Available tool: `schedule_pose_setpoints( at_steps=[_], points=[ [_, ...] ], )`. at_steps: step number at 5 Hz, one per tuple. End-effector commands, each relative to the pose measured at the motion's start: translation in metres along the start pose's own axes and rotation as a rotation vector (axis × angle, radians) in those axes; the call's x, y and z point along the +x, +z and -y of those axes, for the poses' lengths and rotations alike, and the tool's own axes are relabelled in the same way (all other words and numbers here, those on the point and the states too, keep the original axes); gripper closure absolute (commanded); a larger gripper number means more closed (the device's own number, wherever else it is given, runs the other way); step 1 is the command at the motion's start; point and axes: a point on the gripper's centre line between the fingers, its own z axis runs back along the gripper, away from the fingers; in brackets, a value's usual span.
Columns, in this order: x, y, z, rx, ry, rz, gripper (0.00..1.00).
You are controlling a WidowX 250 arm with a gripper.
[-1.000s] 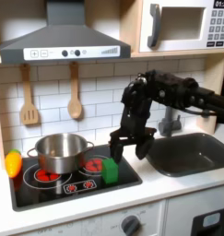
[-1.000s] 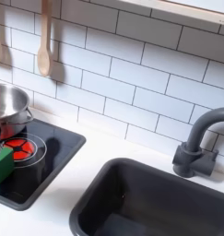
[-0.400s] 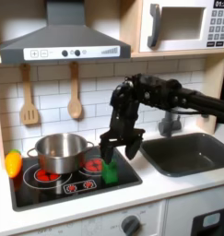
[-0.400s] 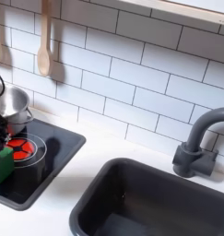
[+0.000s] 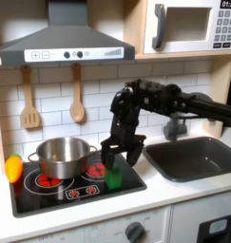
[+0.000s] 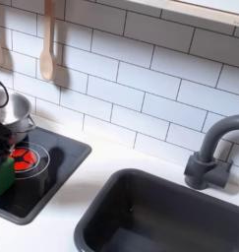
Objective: Reach green block
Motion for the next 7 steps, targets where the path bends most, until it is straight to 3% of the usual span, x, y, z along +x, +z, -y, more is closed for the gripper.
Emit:
schedule_pose_setpoints(
  at_steps=[1,7],
  points=[
    [0.008,-0.009,0.002,0.0,0.001,-0.01,0.0],
    [0.012,-0.038,0.002,0.007,0.001,-0.077,0.0]
  ],
)
